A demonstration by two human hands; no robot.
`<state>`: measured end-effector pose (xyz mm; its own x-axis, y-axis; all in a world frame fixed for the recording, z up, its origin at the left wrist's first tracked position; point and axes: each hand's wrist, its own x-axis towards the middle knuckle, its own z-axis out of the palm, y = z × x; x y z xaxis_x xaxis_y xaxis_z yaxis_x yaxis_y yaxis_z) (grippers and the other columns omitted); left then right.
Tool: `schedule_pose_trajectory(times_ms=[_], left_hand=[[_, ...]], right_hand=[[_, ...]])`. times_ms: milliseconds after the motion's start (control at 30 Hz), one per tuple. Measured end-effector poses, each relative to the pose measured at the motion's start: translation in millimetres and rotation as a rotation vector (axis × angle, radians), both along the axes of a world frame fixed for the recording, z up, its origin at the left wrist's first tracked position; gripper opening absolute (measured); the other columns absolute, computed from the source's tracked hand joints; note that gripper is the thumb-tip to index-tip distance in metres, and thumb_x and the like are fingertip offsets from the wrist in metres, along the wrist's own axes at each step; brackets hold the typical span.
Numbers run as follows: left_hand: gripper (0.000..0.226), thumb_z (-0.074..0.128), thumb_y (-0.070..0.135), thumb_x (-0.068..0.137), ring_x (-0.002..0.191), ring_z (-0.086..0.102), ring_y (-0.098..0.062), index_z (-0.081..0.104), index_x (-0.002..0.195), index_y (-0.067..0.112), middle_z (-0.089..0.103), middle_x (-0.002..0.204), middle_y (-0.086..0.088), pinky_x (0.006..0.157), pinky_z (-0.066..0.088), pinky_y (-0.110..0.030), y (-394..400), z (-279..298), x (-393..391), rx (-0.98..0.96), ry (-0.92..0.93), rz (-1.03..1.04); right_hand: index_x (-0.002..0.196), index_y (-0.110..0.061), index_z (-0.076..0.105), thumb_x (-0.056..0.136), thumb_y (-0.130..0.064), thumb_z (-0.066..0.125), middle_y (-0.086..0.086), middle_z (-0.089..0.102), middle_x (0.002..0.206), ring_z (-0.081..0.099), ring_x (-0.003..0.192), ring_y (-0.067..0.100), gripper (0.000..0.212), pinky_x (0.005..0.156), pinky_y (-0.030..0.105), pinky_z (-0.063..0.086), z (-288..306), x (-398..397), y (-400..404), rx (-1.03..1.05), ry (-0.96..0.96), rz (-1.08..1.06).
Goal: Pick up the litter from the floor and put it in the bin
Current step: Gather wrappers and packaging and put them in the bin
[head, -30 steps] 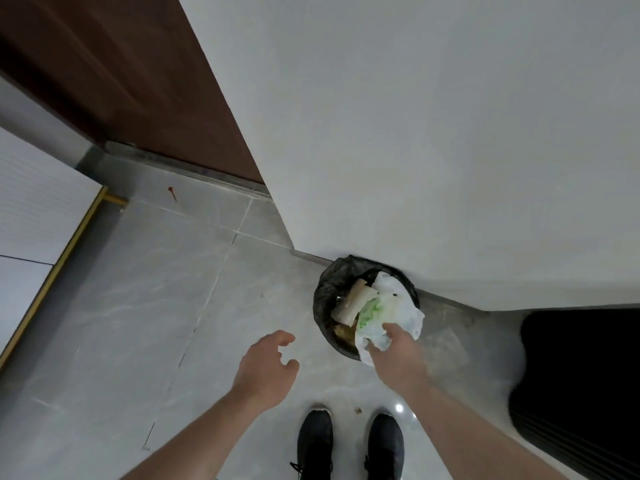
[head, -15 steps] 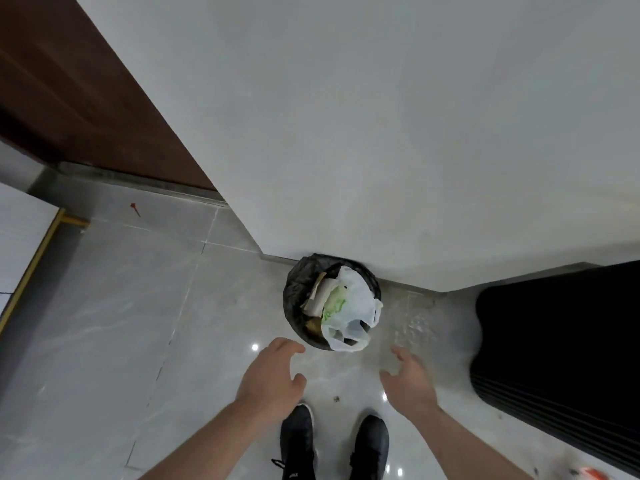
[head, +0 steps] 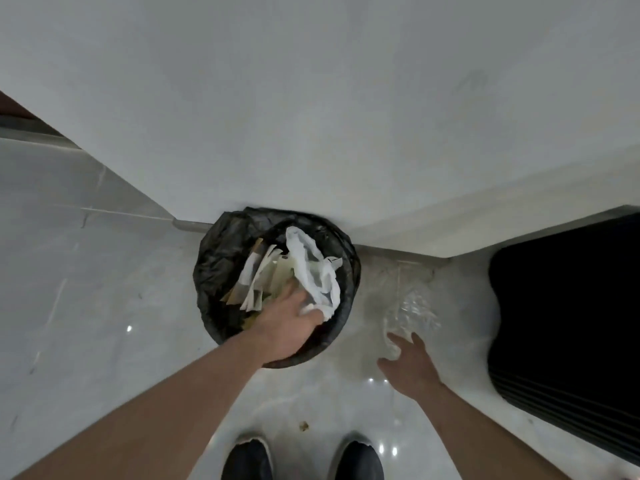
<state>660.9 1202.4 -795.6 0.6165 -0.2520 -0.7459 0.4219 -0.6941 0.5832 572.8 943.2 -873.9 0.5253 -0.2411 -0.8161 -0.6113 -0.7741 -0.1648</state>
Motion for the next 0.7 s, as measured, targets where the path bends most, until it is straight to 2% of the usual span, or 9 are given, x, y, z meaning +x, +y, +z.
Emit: schedule_pose_trajectory(times_ms=[100, 233, 300, 367, 433, 533, 600, 633, 700], left_hand=[[0.071, 0.044, 0.065, 0.080, 0.140, 0.039, -0.017, 0.043, 0.147, 0.042, 0.041, 0.155, 0.014, 0.119, 0.029, -0.044, 3.7, -32.6, 27.3, 0.056, 0.102, 0.032], [0.065, 0.043, 0.059, 0.092, 0.147, 0.027, -0.021, 0.038, 0.153, 0.036, 0.031, 0.158, 0.014, 0.121, 0.015, -0.037, -6.6, -32.7, 39.7, 0.104, 0.147, -0.024], [0.074, 0.044, 0.061, 0.083, 0.140, 0.037, -0.023, 0.042, 0.150, 0.030, 0.039, 0.156, 0.007, 0.119, 0.027, -0.044, -8.7, -15.4, 36.3, 0.074, 0.162, -0.009], [0.059, 0.044, 0.049, 0.093, 0.135, 0.042, -0.029, 0.048, 0.145, 0.021, 0.045, 0.149, -0.002, 0.114, 0.033, -0.044, -3.7, 9.5, 27.1, 0.088, 0.149, -0.024], [0.044, 0.045, 0.035, 0.102, 0.132, 0.048, -0.030, 0.051, 0.142, 0.016, 0.054, 0.141, -0.006, 0.111, 0.037, -0.038, 8.0, 42.6, 11.0, 0.107, 0.146, 0.008], [0.024, 0.051, 0.032, 0.099, 0.092, 0.064, -0.011, 0.062, 0.120, 0.031, 0.069, 0.102, 0.007, 0.085, 0.052, -0.025, 36.7, 99.3, -16.2, 0.108, 0.050, 0.068], [0.030, 0.055, 0.028, 0.095, 0.074, 0.062, -0.005, 0.064, 0.121, 0.040, 0.067, 0.082, 0.012, 0.071, 0.052, -0.020, 56.0, 129.1, -32.3, 0.181, -0.030, 0.052], [0.038, 0.056, 0.027, 0.094, 0.076, 0.061, -0.004, 0.060, 0.129, 0.042, 0.065, 0.083, 0.013, 0.073, 0.051, -0.018, 64.2, 141.7, -40.3, 0.226, -0.044, 0.041], [0.049, 0.057, 0.028, 0.095, 0.105, 0.058, -0.007, 0.050, 0.143, 0.038, 0.064, 0.116, 0.011, 0.093, 0.046, -0.020, 76.9, 166.8, -52.5, 0.312, -0.048, 0.036]], right_hand=[[0.151, -0.037, 0.040, 0.090, -0.042, 0.063, 0.003, 0.003, 0.168, 0.052, 0.134, 0.019, 0.066, 0.102, 0.026, 0.047, -37.8, 3.3, -6.5, -0.004, 0.054, 0.058], [0.158, -0.022, 0.026, 0.092, -0.031, 0.057, 0.002, -0.003, 0.168, 0.040, 0.143, 0.023, 0.073, 0.107, 0.030, 0.043, -62.0, 3.3, -4.8, -0.019, 0.145, 0.109], [0.159, -0.011, 0.018, 0.092, -0.022, 0.055, 0.008, 0.009, 0.166, 0.039, 0.143, 0.027, 0.078, 0.108, 0.032, 0.043, -60.7, 1.2, -0.5, -0.035, 0.151, 0.067], [0.157, -0.004, 0.016, 0.092, -0.018, 0.056, 0.013, 0.028, 0.159, 0.045, 0.138, 0.030, 0.077, 0.107, 0.033, 0.045, -47.8, 0.2, 5.1, -0.026, 0.151, -0.004], [0.158, -0.003, 0.016, 0.096, -0.019, 0.056, 0.011, 0.023, 0.162, 0.038, 0.143, 0.028, 0.075, 0.113, 0.030, 0.036, -14.3, -1.9, 15.6, 0.026, 0.124, -0.092], [0.157, -0.009, 0.027, 0.097, -0.015, 0.056, 0.003, 0.023, 0.164, 0.035, 0.145, 0.024, 0.067, 0.115, 0.030, 0.030, 60.6, -7.2, 33.1, 0.078, -0.122, -0.239], [0.156, -0.014, 0.031, 0.096, -0.013, 0.056, -0.004, 0.025, 0.163, 0.034, 0.146, 0.018, 0.065, 0.116, 0.030, 0.029, 121.3, -6.1, 43.5, 0.091, -0.262, -0.222], [0.156, -0.016, 0.031, 0.095, -0.013, 0.056, -0.008, 0.025, 0.163, 0.032, 0.146, 0.014, 0.066, 0.116, 0.028, 0.028, 148.7, -6.3, 47.4, 0.101, -0.323, -0.162], [0.156, -0.023, 0.031, 0.094, -0.013, 0.057, -0.016, 0.024, 0.161, 0.027, 0.147, 0.005, 0.068, 0.118, 0.025, 0.026, 195.8, -3.6, 57.2, 0.152, -0.436, -0.017]])
